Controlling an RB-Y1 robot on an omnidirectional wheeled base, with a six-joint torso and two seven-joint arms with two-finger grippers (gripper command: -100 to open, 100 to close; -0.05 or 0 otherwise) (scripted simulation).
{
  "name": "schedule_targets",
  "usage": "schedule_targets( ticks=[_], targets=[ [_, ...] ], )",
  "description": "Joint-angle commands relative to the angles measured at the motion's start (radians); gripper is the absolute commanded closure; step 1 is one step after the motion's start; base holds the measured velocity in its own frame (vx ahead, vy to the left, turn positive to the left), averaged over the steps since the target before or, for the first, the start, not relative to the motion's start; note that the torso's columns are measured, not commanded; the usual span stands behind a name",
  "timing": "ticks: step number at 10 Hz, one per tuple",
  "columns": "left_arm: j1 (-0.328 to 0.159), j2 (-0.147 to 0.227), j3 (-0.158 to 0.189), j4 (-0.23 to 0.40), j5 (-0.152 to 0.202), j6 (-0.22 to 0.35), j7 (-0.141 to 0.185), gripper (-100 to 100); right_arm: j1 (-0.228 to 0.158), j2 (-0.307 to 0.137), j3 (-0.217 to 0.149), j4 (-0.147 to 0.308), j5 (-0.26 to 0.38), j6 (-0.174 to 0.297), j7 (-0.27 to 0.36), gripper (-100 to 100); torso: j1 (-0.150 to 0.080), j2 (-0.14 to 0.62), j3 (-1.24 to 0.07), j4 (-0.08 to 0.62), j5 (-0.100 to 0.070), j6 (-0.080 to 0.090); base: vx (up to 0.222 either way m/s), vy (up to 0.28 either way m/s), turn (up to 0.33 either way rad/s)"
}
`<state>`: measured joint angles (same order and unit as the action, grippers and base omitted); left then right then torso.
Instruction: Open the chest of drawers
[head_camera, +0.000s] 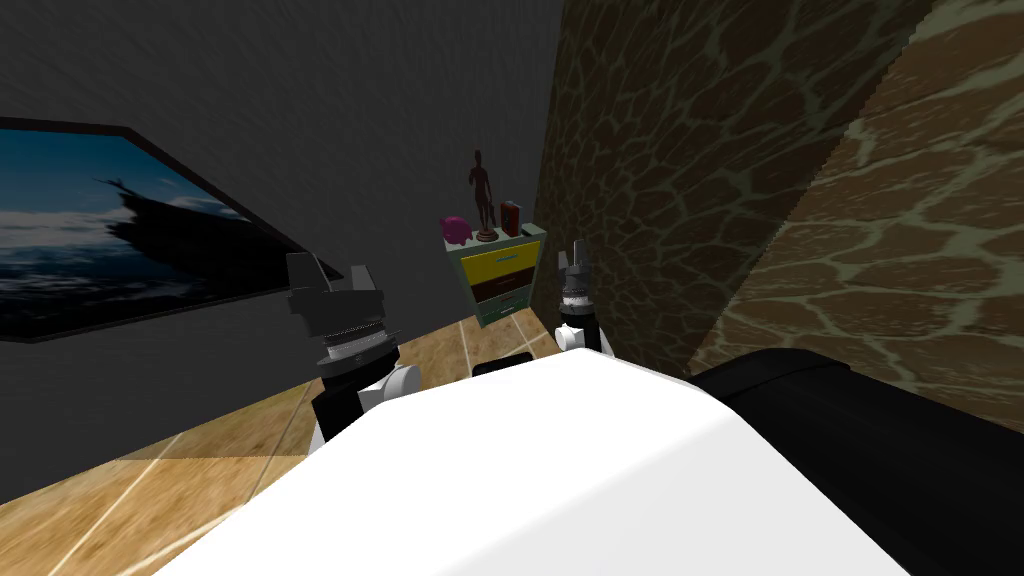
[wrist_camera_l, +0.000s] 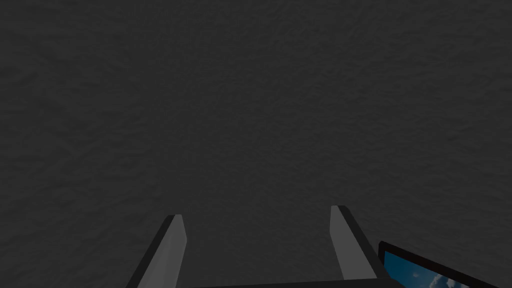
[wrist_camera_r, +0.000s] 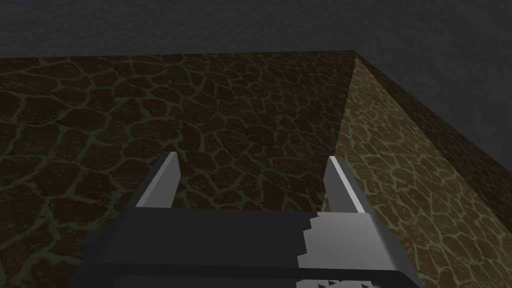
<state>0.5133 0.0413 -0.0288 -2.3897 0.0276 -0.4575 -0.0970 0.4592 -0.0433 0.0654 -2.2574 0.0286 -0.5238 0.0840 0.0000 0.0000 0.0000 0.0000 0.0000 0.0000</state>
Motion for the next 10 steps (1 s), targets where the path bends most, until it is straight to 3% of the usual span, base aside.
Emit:
schedule_targets(
  ticks=[1, 9, 10],
  targets=[
    [0.000, 0.000, 0.000, 0.000, 0.000, 0.000, 0.000, 0, 0.000, 0.000, 0.000, 0.000, 0.000, 0.000, 0.000, 0, 0.000, 0.040, -0.082, 0.041, 0.000, 0.000, 0.000, 0.000, 0.000],
    [0.000, 0.000, 0.000, 0.000, 0.000, 0.000, 0.000, 0, 0.000, 0.000, 0.000, 0.000, 0.000, 0.000, 0.000, 0, 0.000, 0.618, -1.234, 0.617, 0.000, 0.000, 0.000, 0.000, 0.000],
    [0.000, 0.000, 0.000, 0.000, 0.000, 0.000, 0.000, 0, -0.007, -0.040, -0.003, 0.008, 0.026, 0.004, 0.025, -100, 0.000, 0.691, -1.382, 0.691, 0.000, 0.000, 0.026, 0.018, -0.040]
  ],
)
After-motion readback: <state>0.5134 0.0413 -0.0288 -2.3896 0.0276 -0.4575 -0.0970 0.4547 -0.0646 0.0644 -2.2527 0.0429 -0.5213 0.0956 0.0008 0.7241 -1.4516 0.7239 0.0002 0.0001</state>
